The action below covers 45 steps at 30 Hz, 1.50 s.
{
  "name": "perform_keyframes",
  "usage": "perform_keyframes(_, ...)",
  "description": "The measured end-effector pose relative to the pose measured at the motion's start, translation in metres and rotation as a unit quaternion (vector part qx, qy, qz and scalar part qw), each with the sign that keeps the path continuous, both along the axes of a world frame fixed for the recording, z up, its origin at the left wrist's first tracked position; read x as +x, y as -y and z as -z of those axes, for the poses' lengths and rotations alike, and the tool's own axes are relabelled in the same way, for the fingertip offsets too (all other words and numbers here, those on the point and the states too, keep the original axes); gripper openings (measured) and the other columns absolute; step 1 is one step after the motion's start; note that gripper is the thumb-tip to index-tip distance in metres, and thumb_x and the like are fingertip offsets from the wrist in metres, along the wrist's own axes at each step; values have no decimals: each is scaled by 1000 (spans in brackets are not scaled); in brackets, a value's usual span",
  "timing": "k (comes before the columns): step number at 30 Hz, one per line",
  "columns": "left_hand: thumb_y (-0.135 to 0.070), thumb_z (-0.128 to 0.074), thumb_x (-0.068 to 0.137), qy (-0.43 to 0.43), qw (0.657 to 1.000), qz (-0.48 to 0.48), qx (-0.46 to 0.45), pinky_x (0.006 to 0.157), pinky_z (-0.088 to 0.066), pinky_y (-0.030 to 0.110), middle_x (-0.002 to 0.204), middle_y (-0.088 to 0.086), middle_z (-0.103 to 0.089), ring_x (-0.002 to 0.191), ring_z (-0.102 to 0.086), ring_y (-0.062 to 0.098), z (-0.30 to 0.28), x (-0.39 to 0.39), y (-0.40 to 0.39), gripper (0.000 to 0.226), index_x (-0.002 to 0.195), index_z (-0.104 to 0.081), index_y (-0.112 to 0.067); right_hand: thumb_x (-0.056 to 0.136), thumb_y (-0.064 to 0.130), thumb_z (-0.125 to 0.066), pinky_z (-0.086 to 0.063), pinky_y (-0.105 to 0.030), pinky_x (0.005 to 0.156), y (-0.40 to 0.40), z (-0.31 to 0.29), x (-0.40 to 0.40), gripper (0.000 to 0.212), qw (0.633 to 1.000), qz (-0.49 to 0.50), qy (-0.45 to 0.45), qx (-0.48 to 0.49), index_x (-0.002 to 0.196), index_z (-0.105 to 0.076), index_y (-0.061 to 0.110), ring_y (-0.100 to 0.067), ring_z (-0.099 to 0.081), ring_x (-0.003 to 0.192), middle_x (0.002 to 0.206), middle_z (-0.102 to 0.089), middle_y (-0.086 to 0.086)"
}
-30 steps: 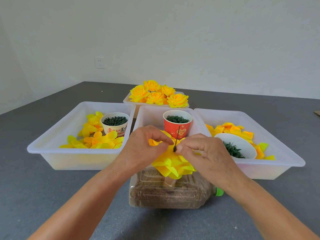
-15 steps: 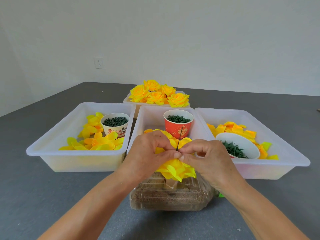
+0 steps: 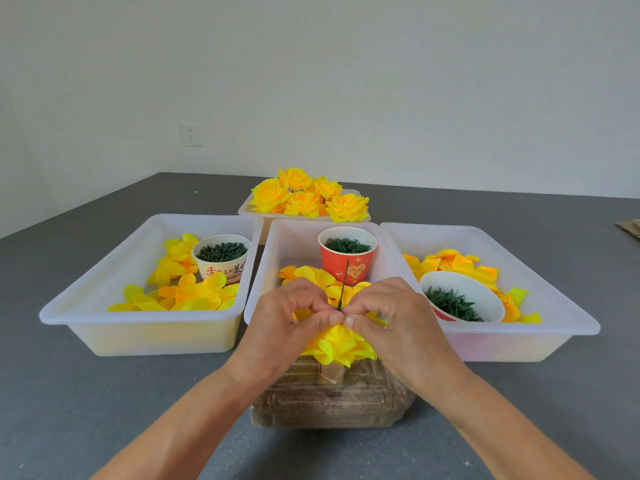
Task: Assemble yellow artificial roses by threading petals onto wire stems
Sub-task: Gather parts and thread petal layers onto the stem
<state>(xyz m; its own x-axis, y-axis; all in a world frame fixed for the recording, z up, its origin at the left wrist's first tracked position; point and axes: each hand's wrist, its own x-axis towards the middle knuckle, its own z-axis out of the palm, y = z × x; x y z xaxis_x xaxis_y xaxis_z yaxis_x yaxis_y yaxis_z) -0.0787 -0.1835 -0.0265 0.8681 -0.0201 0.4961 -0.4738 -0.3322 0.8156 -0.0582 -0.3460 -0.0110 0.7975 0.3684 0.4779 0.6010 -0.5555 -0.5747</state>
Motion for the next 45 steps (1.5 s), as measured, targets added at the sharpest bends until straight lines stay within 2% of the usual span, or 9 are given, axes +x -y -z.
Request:
perform_keyframes(5, -28, -71, 69, 3, 999, -25, 44, 67, -42, 15, 73, -3, -60, 71, -54, 4, -4, 1, -2, 17, 73, -73, -11, 78, 18, -74, -43, -29, 90, 3, 0, 1, 6, 999, -5, -32, 17, 83, -76, 21, -5, -52, 100, 83, -61, 21)
perform_keyframes(8, -21, -75, 72, -17, 999, -18, 30, 70, -46, 23, 78, 7, -62, 77, -57, 16, -5, 1, -2, 5, 77, -74, -21, 77, 14, -75, -43, -25, 92, 6, 2, 0, 13, 996, 0, -69, 48, 84, -75, 25, -3, -55, 100, 87, -63, 21)
perform_keyframes(14, -35, -71, 66, -39, 999, -7, 4, 73, -46, 29, 77, 4, -61, 79, -56, 15, -3, 2, -2, 9, 71, -74, -27, 74, 16, -78, -51, -31, 88, 5, 1, 1, 18, 989, 23, -120, 87, 74, -71, 33, -4, -63, 91, 89, -70, 10)
perform_keyframes(18, -26, -74, 70, -35, 999, -13, -2, 77, -47, 37, 81, 9, -63, 84, -58, 23, -1, 2, -1, 5, 67, -71, -29, 76, 17, -77, -51, -32, 88, 5, 2, 4, 12, 991, 27, -109, 69, 80, -74, 27, -7, -62, 92, 92, -70, 7)
perform_keyframes(24, -19, -76, 72, -26, 999, -16, 32, 70, -43, 16, 71, -11, -61, 73, -54, 2, 0, 6, -3, 8, 67, -70, -23, 79, 22, -73, -49, -23, 82, 9, 0, 4, 8, 990, 6, -129, 60, 86, -75, 25, -4, -63, 90, 91, -72, 7)
perform_keyframes(30, -22, -75, 68, -32, 999, 4, 29, 71, -40, 6, 80, -7, -66, 77, -58, -2, -3, 7, -4, 4, 67, -73, -19, 78, 8, -72, -48, -21, 73, 63, -35, 37, 10, 970, 87, -122, 193, 75, -73, 17, -11, -64, 77, 83, -73, -4)
perform_keyframes(33, -30, -72, 65, -32, 999, 9, 24, 72, -40, 5, 82, -12, -67, 78, -59, -1, -2, 8, -4, 11, 69, -73, -19, 77, 6, -73, -48, -27, 73, 97, -36, 60, 4, 963, 186, -156, 115, 77, -73, 10, -19, -62, 81, 85, -70, -9)
perform_keyframes(38, -30, -72, 65, -26, 999, 7, 26, 71, -41, 6, 79, -13, -66, 76, -59, -1, -2, 8, -4, 12, 69, -73, -18, 76, 14, -74, -50, -34, 86, 110, -18, 86, 21, 924, 245, -226, -187, 95, -74, 5, -27, -61, 101, 104, -69, -12)
perform_keyframes(45, -31, -71, 65, -29, 999, 13, 20, 73, -42, 9, 78, -7, -67, 77, -60, 3, -1, 8, -4, 15, 69, -73, -17, 87, 17, -58, -49, -30, 89, 100, 4, 101, 24, 897, 257, -198, -300, 105, -70, 6, -24, -59, 103, 111, -67, -10)
